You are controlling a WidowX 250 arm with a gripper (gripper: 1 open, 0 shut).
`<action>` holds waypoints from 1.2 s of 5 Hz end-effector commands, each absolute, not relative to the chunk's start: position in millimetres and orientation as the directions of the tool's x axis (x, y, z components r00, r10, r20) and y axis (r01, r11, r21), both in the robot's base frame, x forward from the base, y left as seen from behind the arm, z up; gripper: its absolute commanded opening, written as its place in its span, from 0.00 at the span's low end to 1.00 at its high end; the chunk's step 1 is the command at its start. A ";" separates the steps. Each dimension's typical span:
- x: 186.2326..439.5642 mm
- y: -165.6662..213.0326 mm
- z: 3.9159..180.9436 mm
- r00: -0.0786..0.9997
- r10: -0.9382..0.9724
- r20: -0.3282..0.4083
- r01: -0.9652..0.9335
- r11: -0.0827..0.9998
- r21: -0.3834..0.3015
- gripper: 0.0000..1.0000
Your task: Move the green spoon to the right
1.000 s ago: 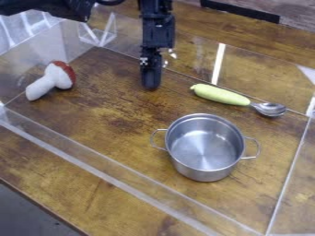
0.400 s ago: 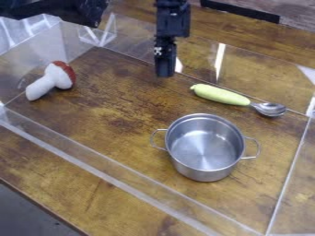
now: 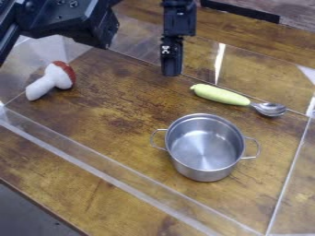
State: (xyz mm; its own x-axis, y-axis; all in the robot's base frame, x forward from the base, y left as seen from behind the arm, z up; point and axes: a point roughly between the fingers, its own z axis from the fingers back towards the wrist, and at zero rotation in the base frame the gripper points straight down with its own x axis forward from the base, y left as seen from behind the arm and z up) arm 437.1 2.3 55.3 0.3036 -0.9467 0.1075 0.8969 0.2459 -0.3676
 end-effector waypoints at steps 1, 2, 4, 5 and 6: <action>453.8 2.7 88.6 0.357 -0.921 0.156 0.901 0.296 -0.319 1.00; 460.1 5.1 91.3 0.397 -0.901 0.173 0.885 0.327 -0.331 1.00; 467.9 12.0 77.8 0.411 -0.889 0.202 0.877 0.325 -0.353 1.00; 469.6 15.9 61.7 0.386 -0.897 0.216 0.885 0.293 -0.363 1.00; 471.4 19.8 45.1 0.361 -0.903 0.231 0.891 0.261 -0.373 1.00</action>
State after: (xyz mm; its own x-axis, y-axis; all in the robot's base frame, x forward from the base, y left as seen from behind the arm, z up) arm 436.6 2.9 55.1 0.3051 -0.9463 0.1067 0.8955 0.2470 -0.3703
